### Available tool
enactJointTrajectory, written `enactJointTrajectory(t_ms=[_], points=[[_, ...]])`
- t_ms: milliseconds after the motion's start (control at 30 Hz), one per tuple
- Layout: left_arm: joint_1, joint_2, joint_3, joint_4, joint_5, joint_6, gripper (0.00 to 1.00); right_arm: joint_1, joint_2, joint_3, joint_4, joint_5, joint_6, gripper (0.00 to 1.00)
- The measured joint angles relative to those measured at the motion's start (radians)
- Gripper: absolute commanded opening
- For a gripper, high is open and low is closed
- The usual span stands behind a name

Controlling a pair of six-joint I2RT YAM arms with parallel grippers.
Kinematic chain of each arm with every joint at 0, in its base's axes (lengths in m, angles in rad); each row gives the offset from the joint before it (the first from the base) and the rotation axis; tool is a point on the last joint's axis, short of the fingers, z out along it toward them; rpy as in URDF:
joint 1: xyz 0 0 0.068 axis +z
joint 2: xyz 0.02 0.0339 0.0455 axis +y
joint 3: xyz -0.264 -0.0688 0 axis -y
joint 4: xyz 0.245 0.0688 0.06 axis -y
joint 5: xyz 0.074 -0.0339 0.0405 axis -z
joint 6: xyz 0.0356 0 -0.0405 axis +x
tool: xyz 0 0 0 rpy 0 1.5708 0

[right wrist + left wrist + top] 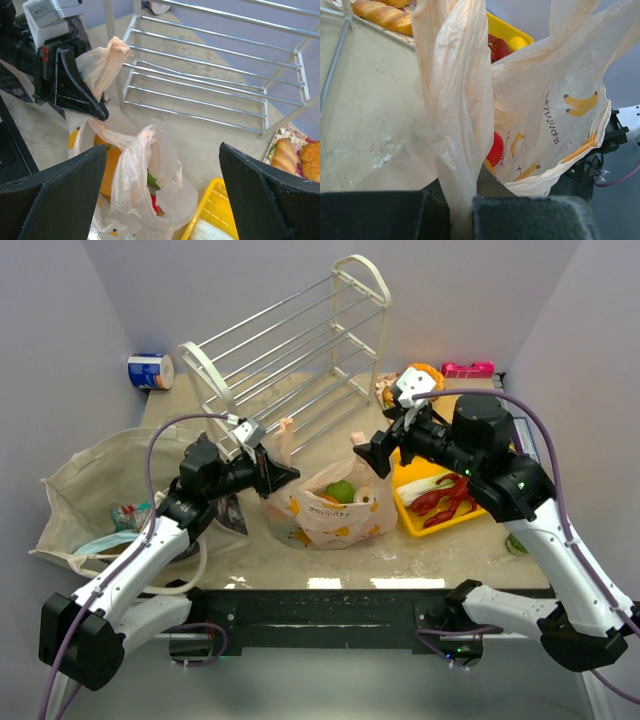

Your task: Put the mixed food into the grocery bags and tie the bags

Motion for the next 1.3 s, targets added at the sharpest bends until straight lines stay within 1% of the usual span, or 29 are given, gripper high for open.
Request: enactJointTrajectory(t_ms=[33, 67, 133, 167, 200, 233, 267, 300, 333, 467, 667, 767, 833, 1000, 1133, 1233, 1300], points=[[0.000, 0.000, 0.001, -0.002, 0.000, 0.003, 0.00, 0.000, 0.004, -0.005, 0.002, 0.000, 0.000, 0.93], [0.000, 0.000, 0.002, -0.003, 0.000, 0.006, 0.00, 0.000, 0.009, -0.007, 0.003, 0.000, 0.000, 0.85], [0.000, 0.000, 0.004, -0.005, 0.000, 0.013, 0.00, 0.000, 0.027, -0.011, 0.011, -0.001, 0.003, 0.73], [0.000, 0.000, 0.004, -0.005, 0.000, 0.013, 0.00, 0.000, 0.038, -0.012, 0.018, -0.002, 0.006, 0.61], [0.000, 0.000, 0.004, -0.005, 0.000, 0.013, 0.00, 0.000, 0.047, -0.014, 0.025, -0.003, 0.007, 0.52], [0.000, 0.000, 0.004, -0.005, 0.000, 0.013, 0.00, 0.000, 0.055, -0.019, 0.037, -0.007, 0.011, 0.38], [0.000, 0.000, 0.004, -0.005, -0.001, 0.015, 0.00, 0.000, 0.062, -0.025, 0.049, -0.011, 0.018, 0.15], [0.000, 0.000, 0.005, -0.010, -0.003, 0.018, 0.00, 0.000, 0.066, -0.032, 0.060, -0.014, 0.025, 0.07], [0.000, 0.000, 0.008, -0.018, -0.005, 0.021, 0.00, 0.000, 0.068, -0.035, 0.065, -0.018, 0.034, 0.01], [0.001, -0.006, 0.034, -0.074, -0.045, 0.040, 0.00, 0.000, 0.039, -0.039, 0.114, -0.018, 0.085, 0.00], [0.006, -0.024, 0.168, -0.237, -0.187, 0.084, 0.00, 0.000, -0.153, -0.054, 0.189, -0.018, 0.126, 0.00], [0.006, -0.022, 0.214, -0.280, -0.236, 0.101, 0.00, 0.000, -0.231, -0.054, 0.220, -0.036, 0.134, 0.00], [0.006, -0.015, 0.225, -0.290, -0.241, 0.103, 0.00, 0.001, -0.255, -0.056, 0.234, -0.060, 0.137, 0.00], [0.005, 0.067, 0.235, -0.327, -0.228, 0.130, 0.00, 0.001, -0.235, -0.116, 0.269, -0.175, 0.150, 0.00], [0.006, 0.196, 0.288, -0.409, -0.224, 0.184, 0.00, 0.001, -0.173, -0.192, 0.326, -0.306, 0.189, 0.00], [0.004, 0.310, 0.356, -0.469, -0.251, 0.235, 0.00, 0.013, -0.126, -0.261, 0.397, -0.387, 0.228, 0.00], [-0.001, 0.369, 0.380, -0.497, -0.280, 0.262, 0.00, 0.033, -0.099, -0.284, 0.416, -0.417, 0.238, 0.00]])
